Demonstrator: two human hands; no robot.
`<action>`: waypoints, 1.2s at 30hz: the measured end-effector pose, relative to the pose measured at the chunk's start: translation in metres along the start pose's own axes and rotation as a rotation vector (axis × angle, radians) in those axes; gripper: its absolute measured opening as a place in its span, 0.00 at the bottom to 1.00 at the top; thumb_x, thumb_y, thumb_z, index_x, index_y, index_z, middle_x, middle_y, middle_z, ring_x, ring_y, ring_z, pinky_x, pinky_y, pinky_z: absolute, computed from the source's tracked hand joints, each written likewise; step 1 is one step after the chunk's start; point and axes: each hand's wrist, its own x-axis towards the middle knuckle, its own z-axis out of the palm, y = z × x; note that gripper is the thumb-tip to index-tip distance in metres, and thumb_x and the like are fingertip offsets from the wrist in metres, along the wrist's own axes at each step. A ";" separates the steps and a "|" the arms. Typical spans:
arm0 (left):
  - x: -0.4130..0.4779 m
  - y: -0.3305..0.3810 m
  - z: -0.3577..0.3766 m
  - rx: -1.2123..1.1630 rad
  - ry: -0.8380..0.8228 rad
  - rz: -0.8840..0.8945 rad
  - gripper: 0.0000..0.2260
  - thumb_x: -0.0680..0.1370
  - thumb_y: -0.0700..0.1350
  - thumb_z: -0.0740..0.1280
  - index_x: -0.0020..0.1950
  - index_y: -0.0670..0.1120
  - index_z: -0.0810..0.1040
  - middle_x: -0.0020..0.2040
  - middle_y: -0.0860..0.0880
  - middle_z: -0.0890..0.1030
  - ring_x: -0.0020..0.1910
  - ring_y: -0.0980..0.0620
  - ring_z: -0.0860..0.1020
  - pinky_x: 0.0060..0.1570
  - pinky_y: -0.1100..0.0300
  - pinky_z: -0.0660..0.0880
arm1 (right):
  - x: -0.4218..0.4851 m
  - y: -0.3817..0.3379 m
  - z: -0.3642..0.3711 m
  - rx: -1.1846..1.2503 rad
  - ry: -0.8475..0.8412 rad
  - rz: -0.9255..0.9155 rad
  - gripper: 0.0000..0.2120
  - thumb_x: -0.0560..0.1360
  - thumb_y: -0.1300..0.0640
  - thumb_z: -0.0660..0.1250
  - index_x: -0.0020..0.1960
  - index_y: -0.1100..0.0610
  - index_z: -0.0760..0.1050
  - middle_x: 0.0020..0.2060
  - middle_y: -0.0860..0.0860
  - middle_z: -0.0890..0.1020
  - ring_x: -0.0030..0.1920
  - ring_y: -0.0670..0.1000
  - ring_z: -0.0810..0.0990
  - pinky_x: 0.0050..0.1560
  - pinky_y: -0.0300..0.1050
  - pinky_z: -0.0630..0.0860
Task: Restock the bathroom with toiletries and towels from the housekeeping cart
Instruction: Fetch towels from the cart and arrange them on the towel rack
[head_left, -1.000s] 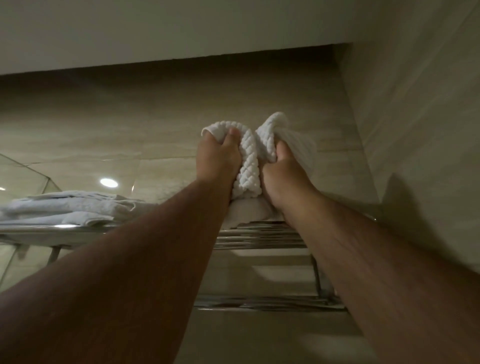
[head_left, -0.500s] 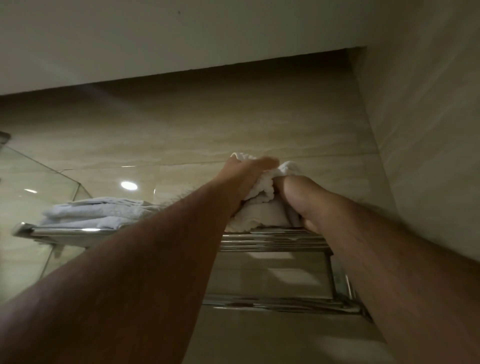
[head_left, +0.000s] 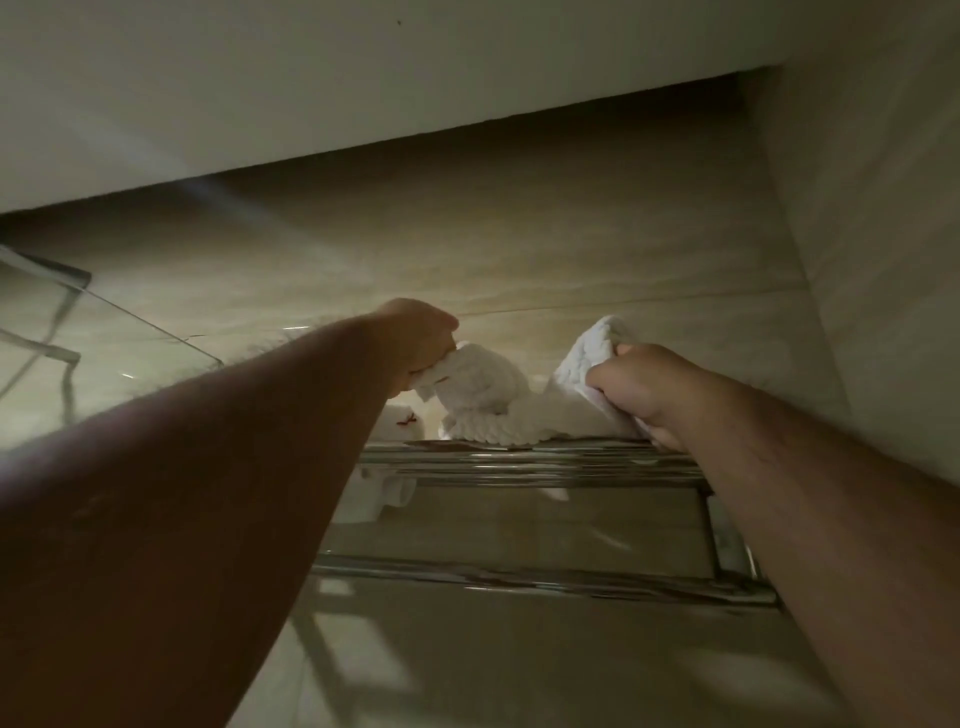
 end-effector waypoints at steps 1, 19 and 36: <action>-0.001 -0.001 -0.005 0.176 0.011 0.049 0.16 0.83 0.40 0.61 0.71 0.43 0.73 0.44 0.54 0.75 0.45 0.56 0.77 0.49 0.62 0.78 | 0.000 0.000 0.000 -0.036 0.005 -0.006 0.12 0.79 0.62 0.60 0.59 0.60 0.78 0.51 0.56 0.80 0.55 0.55 0.78 0.47 0.42 0.75; -0.016 -0.015 0.032 1.236 -0.199 0.490 0.12 0.81 0.48 0.65 0.64 0.48 0.75 0.53 0.46 0.79 0.51 0.46 0.77 0.56 0.44 0.78 | 0.002 -0.007 0.007 -0.443 0.103 -0.030 0.18 0.80 0.59 0.62 0.68 0.65 0.72 0.65 0.62 0.76 0.65 0.62 0.76 0.61 0.50 0.73; -0.043 -0.014 0.065 1.143 -0.141 0.389 0.06 0.83 0.48 0.56 0.51 0.47 0.69 0.41 0.47 0.73 0.39 0.50 0.73 0.51 0.48 0.77 | -0.006 0.007 -0.075 -0.763 0.496 0.021 0.13 0.76 0.60 0.69 0.59 0.63 0.78 0.56 0.60 0.82 0.55 0.61 0.81 0.43 0.45 0.72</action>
